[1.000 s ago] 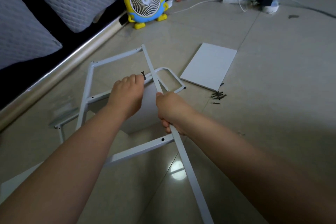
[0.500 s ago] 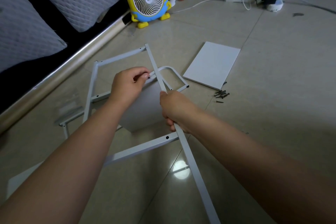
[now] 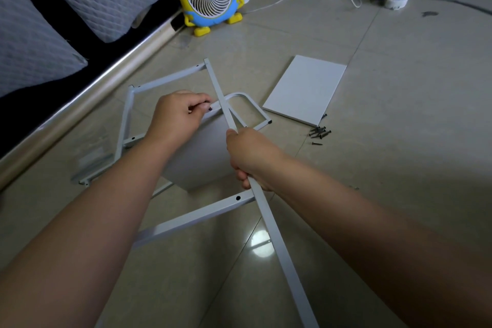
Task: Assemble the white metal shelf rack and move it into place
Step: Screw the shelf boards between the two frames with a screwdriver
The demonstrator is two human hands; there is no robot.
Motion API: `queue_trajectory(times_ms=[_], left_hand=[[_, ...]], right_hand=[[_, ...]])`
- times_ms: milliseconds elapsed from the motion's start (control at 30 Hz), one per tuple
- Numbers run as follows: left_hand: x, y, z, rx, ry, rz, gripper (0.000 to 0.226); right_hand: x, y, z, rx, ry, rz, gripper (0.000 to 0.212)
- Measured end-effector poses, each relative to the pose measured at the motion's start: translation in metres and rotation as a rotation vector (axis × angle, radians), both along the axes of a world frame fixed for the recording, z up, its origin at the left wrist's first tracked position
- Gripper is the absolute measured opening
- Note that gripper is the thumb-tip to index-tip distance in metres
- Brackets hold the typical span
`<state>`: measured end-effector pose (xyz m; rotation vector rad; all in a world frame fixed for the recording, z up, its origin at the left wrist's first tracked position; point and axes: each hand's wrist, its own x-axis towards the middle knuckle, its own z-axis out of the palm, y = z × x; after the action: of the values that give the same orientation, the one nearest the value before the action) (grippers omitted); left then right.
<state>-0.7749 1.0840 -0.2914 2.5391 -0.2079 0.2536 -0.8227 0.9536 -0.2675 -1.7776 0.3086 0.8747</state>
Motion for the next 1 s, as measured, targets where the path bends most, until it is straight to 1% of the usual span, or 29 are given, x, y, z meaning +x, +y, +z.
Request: queue_trajectory(times_ms=[67, 133, 200, 267, 333, 367, 433, 467, 533, 633, 733, 833, 933, 1000], left_hand=[[0.002, 0.002, 0.002, 0.111, -0.023, -0.071, 0.022], [0.002, 0.003, 0.003, 0.22, -0.083, -0.162, 0.027], [0.001, 0.005, 0.003, 0.272, -0.089, -0.2, 0.033], [0.001, 0.006, 0.003, 0.292, -0.087, -0.211, 0.029], [0.002, 0.004, 0.006, 0.27, -0.073, -0.193, 0.023], [0.002, 0.002, 0.008, 0.253, -0.069, -0.178, 0.022], [0.004, 0.0, 0.011, 0.244, -0.053, -0.157, 0.022], [0.005, -0.001, 0.012, 0.251, -0.044, -0.155, 0.022], [0.007, -0.002, 0.015, 0.243, -0.019, -0.14, 0.022], [0.006, -0.001, 0.018, 0.218, 0.002, -0.09, 0.022], [0.01, 0.001, 0.02, 0.248, 0.015, -0.11, 0.022], [0.014, 0.003, 0.022, 0.289, 0.031, -0.148, 0.022], [0.009, 0.005, 0.017, 0.317, -0.023, -0.172, 0.024], [0.004, 0.007, 0.013, 0.293, -0.044, -0.157, 0.025]], right_hand=[[-0.001, -0.002, 0.0, 0.011, 0.027, -0.02, 0.043], [-0.002, -0.004, -0.001, 0.027, 0.009, -0.023, 0.041], [-0.001, -0.002, -0.003, 0.014, -0.012, 0.01, 0.044], [-0.002, -0.003, -0.002, -0.011, 0.004, 0.002, 0.044], [0.0, -0.004, -0.004, 0.016, 0.001, -0.01, 0.038], [-0.001, -0.005, -0.001, 0.025, 0.009, -0.025, 0.03], [-0.001, -0.004, 0.003, 0.022, 0.086, -0.055, 0.014], [-0.001, -0.004, 0.004, 0.015, 0.122, -0.056, 0.015], [0.001, -0.004, 0.001, 0.022, 0.135, -0.076, 0.027], [0.002, -0.002, -0.002, 0.088, 0.043, -0.077, 0.025], [0.003, -0.003, -0.002, 0.163, 0.059, -0.147, 0.036], [0.003, 0.001, -0.002, 0.205, 0.015, -0.155, 0.034], [0.001, 0.002, -0.004, 0.192, 0.003, -0.164, 0.033], [0.0, 0.002, -0.005, 0.196, 0.0, -0.169, 0.032]])
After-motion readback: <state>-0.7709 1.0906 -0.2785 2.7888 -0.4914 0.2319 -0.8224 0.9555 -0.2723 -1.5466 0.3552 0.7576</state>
